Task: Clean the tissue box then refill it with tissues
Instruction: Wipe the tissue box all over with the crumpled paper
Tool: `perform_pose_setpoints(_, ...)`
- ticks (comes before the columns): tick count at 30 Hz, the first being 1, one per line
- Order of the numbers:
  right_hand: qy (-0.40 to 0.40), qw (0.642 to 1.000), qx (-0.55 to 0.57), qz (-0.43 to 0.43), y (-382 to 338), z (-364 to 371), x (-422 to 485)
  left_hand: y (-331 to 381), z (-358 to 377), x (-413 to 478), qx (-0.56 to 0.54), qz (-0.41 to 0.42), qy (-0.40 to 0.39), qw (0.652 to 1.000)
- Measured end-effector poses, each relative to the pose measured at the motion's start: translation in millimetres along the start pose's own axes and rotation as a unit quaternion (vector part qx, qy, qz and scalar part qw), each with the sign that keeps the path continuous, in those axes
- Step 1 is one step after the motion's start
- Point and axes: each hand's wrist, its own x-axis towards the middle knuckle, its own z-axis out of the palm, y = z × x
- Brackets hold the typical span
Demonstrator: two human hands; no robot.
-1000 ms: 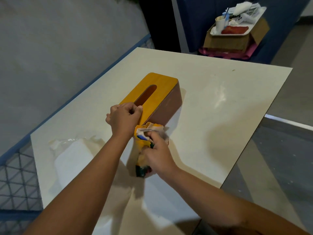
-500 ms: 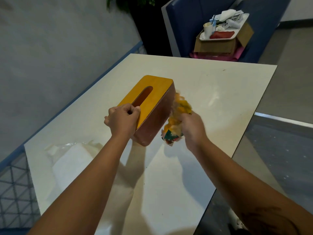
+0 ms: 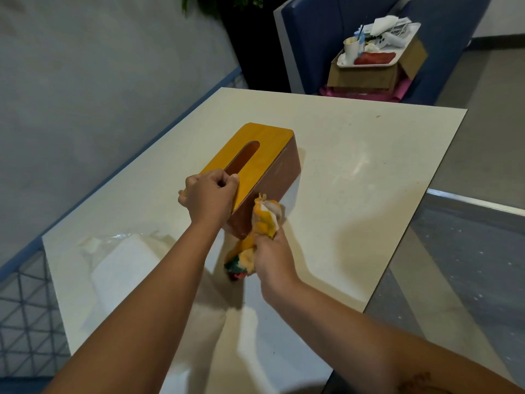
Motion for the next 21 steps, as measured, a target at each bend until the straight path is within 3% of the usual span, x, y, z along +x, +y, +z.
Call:
perform_pose_setpoints(3, 0.018, 0.991, 0.109, 0.075, 7.8, 15.2, 1.0, -1.4, -0.1, 0.7, 0.004, 0.001, -0.002, 1.000)
perform_pose_setpoints(7, 0.044, 0.970, 0.211, 0.111, 6.3, 17.3, 6.9, -2.6, -0.2, 0.8, 0.002, 0.002, 0.000, 1.000)
perform_pose_setpoints(21, -0.026, 0.970, 0.238, 0.033, -18.2, -5.6, 4.5, -3.6, 0.6, 3.7, -0.015, 0.000, -0.011, 1.000)
